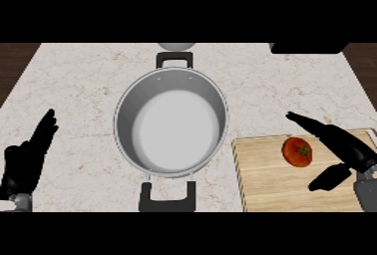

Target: Pick the tomato from the tray and place it in the pot

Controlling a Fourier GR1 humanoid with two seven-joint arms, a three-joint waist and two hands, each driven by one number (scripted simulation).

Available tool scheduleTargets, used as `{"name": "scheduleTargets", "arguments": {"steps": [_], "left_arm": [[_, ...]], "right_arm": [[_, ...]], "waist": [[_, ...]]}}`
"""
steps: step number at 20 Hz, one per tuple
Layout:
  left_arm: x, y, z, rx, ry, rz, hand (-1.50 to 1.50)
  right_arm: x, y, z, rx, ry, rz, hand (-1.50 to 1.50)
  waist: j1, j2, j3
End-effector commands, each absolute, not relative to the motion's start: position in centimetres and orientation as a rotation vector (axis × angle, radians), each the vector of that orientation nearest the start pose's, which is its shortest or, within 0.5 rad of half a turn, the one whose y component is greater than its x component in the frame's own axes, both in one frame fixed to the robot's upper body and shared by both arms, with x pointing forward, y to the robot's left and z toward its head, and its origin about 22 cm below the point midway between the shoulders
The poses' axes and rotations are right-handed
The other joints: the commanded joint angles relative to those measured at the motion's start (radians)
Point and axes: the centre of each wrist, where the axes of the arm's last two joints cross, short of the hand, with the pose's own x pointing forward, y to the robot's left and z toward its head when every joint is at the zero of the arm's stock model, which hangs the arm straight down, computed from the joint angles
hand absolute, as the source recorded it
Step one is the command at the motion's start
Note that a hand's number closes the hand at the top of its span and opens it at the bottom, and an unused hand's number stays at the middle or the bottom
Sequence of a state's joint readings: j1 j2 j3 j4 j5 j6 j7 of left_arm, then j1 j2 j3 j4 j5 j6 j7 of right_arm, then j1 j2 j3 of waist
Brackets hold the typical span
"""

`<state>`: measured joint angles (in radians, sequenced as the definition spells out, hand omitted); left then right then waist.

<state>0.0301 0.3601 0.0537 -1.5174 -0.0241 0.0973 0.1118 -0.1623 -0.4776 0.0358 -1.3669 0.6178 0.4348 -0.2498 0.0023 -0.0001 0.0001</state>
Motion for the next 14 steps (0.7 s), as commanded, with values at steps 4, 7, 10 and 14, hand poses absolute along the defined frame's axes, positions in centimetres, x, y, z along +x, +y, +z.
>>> {"name": "scheduleTargets", "arguments": {"steps": [4,7,10,14], "left_arm": [[23.5,33.4,0.3,0.424,-1.381,-0.144,0.0],[21.5,31.6,2.2,0.445,-1.403,-0.131,0.0],[23.5,30.7,2.8,0.418,-1.383,-0.142,0.0],[22.5,32.7,1.1,0.434,-1.375,-0.155,0.0]], "right_arm": [[28.5,-32.8,1.4,-0.349,-1.308,1.293,1.5],[28.4,-34.0,1.8,-0.36,-1.394,1.296,1.5],[28.5,-31.4,1.5,-0.346,-1.4,1.288,1.5],[28.0,-33.1,2.8,-0.348,-1.411,1.273,1.5]], "waist": [[0.0,0.001,0.0],[0.003,-0.001,0.0],[-0.001,0.0,0.0],[-0.002,-0.001,0.0]]}}
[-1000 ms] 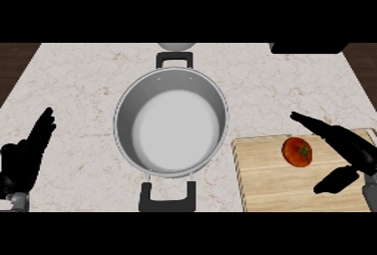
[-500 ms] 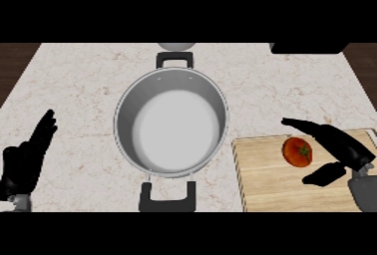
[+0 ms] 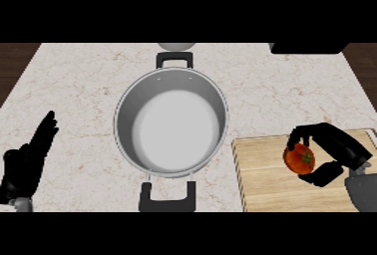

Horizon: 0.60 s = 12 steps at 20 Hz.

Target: Pick the tomato from the tray and place it in the pot

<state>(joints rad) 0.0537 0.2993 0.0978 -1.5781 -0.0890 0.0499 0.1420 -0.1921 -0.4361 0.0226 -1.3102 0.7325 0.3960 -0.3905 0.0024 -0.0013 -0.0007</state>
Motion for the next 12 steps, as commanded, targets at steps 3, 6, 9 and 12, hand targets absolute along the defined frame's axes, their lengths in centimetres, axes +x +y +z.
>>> {"name": "scheduleTargets", "arguments": {"steps": [3,6,9,12], "left_arm": [[23.1,33.4,3.9,0.434,-1.383,-0.138,0.0],[22.9,34.3,2.3,0.458,-1.381,-0.146,0.0],[23.2,32.4,1.9,0.404,-1.376,-0.187,0.0],[23.6,33.1,2.2,0.424,-1.38,-0.177,0.0]], "right_arm": [[29.0,-32.0,2.1,-0.35,-1.4,1.263,1.5],[26.8,-21.7,2.8,-0.344,-1.429,1.444,1.5],[24.9,-13.1,1.8,-0.289,-1.407,1.633,1.5],[22.9,-6.9,3.2,-0.358,-1.428,1.721,1.5]], "waist": [[0.001,0.001,0.001],[-0.005,-0.008,-0.003],[0.04,-0.012,-0.009],[0.049,-0.015,-0.009]]}}
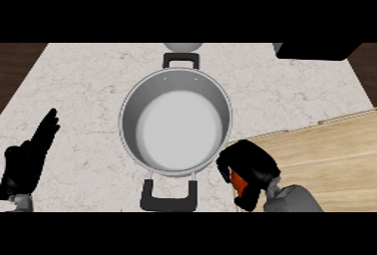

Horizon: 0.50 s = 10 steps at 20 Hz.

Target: Pick the tomato from the tray and place it in the pot

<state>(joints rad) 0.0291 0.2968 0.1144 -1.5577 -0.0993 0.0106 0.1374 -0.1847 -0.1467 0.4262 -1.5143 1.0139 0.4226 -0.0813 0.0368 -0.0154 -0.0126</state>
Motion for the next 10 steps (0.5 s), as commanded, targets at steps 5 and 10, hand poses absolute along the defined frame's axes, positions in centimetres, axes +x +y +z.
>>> {"name": "scheduleTargets", "arguments": {"steps": [5,10], "left_arm": [[23.6,32.1,1.5,0.426,-1.368,-0.167,0.0],[23.9,32.4,1.8,0.423,-1.362,-0.174,0.0]], "right_arm": [[17.8,-2.9,6.3,-0.574,-1.566,1.654,1.5],[14.7,-1.2,10.3,-0.821,-1.785,1.39,1.5]], "waist": [[-0.016,-0.005,0.009],[-0.025,-0.004,0.01]]}}
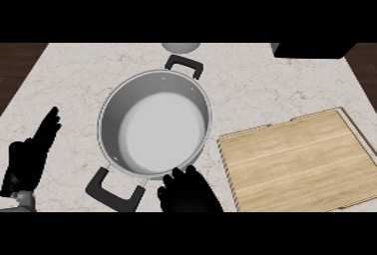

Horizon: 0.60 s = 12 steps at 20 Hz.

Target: Pick the tomato from the tray and place it in the pot

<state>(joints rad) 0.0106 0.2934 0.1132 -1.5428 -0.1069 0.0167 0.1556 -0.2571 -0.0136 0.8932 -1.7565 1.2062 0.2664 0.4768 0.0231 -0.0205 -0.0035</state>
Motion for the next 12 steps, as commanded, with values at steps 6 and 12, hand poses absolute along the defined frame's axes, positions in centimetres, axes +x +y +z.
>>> {"name": "scheduleTargets", "arguments": {"steps": [6,12], "left_arm": [[23.0,31.9,1.0,0.413,-1.371,-0.176,0.0],[24.8,30.5,2.6,0.42,-1.406,-0.174,0.0]], "right_arm": [[11.8,-0.3,12.7,-0.813,-1.842,1.134,1.5],[15.1,1.7,14.2,-0.801,-1.883,0.979,1.5]], "waist": [[0.016,0.011,0.001],[0.02,0.021,0.002]]}}
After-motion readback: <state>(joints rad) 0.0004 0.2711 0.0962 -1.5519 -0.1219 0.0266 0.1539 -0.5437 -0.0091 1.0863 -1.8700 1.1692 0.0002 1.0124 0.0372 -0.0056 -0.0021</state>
